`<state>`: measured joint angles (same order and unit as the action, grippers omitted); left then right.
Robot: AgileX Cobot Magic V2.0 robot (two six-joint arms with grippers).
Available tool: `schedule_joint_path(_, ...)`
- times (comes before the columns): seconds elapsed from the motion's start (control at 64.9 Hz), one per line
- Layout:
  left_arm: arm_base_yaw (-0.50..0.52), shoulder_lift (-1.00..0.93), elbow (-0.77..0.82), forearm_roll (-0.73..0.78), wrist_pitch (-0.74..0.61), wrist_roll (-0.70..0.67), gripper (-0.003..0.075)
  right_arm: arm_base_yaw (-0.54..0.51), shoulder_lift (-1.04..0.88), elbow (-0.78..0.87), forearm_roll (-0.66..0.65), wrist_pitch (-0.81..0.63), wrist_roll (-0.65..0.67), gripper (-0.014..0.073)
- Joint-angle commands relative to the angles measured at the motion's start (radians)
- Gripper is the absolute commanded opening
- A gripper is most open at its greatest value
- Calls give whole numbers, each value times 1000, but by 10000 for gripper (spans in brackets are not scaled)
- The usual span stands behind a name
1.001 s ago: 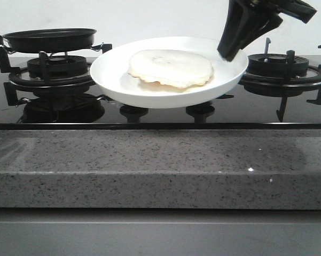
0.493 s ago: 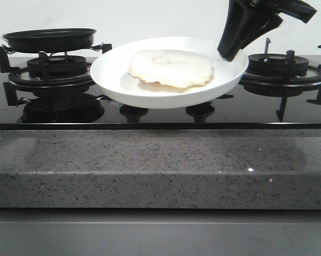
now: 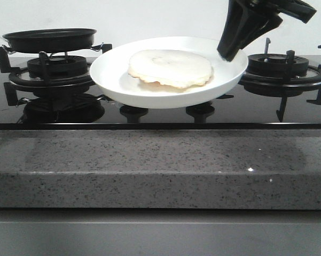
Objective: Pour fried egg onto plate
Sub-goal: 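Release the pan handle and withdraw the left gripper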
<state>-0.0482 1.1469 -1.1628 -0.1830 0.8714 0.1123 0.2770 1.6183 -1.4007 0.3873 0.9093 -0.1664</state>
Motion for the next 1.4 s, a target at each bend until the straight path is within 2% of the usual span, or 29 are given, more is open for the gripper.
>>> schedule_joint_path(0.0,-44,-89,10,25,-108,-20,-20,-1,-48,-27,39,-37,-7,-61)
schedule_joint_path(0.524,-62,-638,456,47,-452,-16,-20,-1,-48,-27,39,-37,-7,-61)
schedule_joint_path(0.739,-62,-837,595,47,-480,-16,-20,-1,-48,-27,39,-37,-7,-61)
schedule_joint_path(0.924,-62,-930,640,47,-480,-16,-19,-1,-48,-27,39,-37,-7,-61)
schedule_joint_path(1.278,-62,-935,640,43,-480,-16,-19,-2,-48,-27,39,-37,-7,-61)
schedule_joint_path(1.386,-62,-935,640,43,-480,-16,-19,-14,-38,-50,39,-42,38,-61)
